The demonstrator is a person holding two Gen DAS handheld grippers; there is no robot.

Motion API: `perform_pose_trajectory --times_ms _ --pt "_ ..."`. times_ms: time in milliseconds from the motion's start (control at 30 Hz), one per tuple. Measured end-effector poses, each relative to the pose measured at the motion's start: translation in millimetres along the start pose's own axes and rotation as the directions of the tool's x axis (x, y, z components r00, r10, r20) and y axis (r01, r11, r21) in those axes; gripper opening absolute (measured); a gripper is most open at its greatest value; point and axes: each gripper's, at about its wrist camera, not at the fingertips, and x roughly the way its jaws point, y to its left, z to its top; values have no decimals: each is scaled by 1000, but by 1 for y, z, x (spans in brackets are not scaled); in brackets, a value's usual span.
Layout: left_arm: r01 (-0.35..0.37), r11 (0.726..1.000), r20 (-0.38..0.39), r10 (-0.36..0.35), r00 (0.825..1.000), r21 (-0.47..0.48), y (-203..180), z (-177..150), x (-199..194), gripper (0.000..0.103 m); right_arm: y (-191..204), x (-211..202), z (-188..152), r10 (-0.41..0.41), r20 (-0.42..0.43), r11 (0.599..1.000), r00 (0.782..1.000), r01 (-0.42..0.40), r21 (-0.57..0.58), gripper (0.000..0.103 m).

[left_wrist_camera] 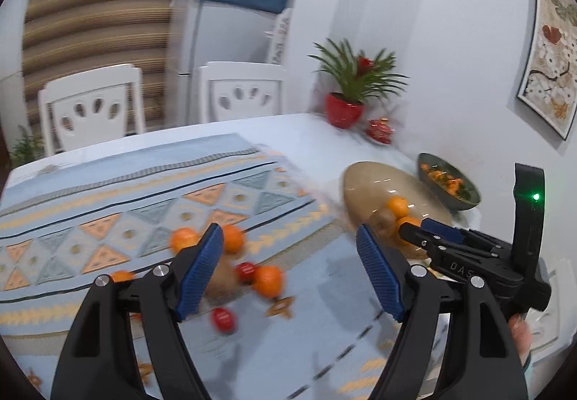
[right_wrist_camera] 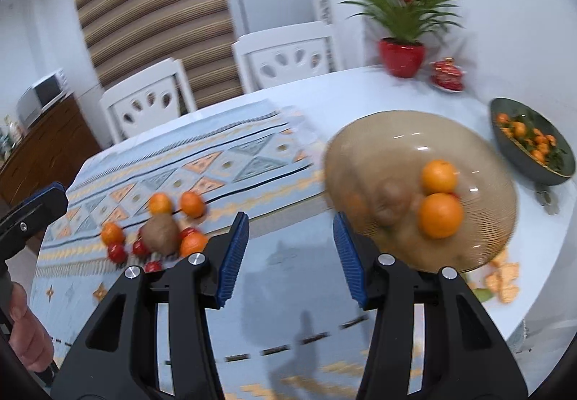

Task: Organize fruits
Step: 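Open both grippers to release kiwi and tomato into the bowl, then return, then grasp a cherry tomato with the left gripper while the right gripper grasps another tomato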

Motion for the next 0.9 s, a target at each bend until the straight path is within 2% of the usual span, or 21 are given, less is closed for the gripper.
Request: perform_pose_trajectory --times_ms 100,333,500,567,900 --pt "-47 999 -2 47 999 -14 23 -15 -9 76 20 13 -10 25 -24 999 999 -26 -22 50" --pt "-77 987 -39 73 997 -141 92 -38 -11 75 61 54 -30 78 -122 994 989 -86 -62 50" --pt "-85 973 -55 75 996 -214 129 -44 -5 74 86 64 -43 109 -153 988 982 -125 -96 47" --pt "-81 970 -72 66 995 -227 134 -51 2 74 99 68 -50 130 -174 981 976 -152 -118 44" --pt "-69 970 -167 30 985 -234 145 -78 45 72 139 87 -70 137 -217 961 967 -183 -206 44"
